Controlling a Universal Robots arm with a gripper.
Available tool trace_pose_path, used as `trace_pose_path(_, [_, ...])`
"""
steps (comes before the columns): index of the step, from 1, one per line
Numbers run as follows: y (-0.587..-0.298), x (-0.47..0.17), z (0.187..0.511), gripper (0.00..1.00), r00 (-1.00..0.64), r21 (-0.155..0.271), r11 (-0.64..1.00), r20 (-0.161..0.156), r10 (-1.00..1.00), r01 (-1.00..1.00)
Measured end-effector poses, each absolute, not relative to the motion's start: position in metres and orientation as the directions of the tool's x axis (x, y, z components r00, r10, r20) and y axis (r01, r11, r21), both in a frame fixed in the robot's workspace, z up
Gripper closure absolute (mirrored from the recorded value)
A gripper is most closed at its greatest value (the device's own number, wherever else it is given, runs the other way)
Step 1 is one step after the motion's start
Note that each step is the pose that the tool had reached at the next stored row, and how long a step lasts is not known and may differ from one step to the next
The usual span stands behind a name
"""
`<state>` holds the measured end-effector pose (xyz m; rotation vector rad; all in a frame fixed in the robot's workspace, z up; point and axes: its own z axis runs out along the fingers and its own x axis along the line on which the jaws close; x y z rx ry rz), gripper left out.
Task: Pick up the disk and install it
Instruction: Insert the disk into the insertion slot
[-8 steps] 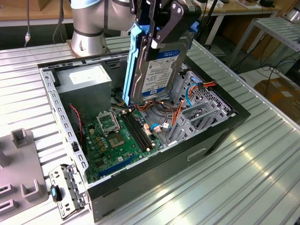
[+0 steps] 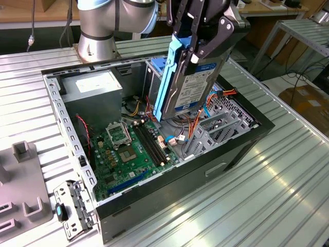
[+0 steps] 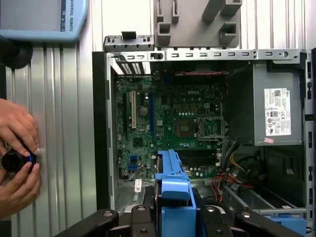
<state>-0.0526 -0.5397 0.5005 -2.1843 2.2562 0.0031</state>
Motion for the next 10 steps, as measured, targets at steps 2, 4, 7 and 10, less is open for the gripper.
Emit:
trace_pose_path(2, [-0.541, -0.049, 0.5, 0.63, -0.031, 0.001, 0.031, -0.002, -1.0, -1.0])
trace_pose_path(4, [-0.541, -0.045, 0.499, 0.63, -0.03, 0.0, 0.03, -0.002, -1.0, -1.0])
trace_pose_path(7, [-0.543, -0.042, 0.498, 0.63, -0.028, 0.0, 0.028, -0.002, -1.0, -1.0])
trace_pose_path(10, [-0.544, -0.036, 0.496, 0.63, -0.026, 0.0, 0.026, -0.003, -1.0, -1.0])
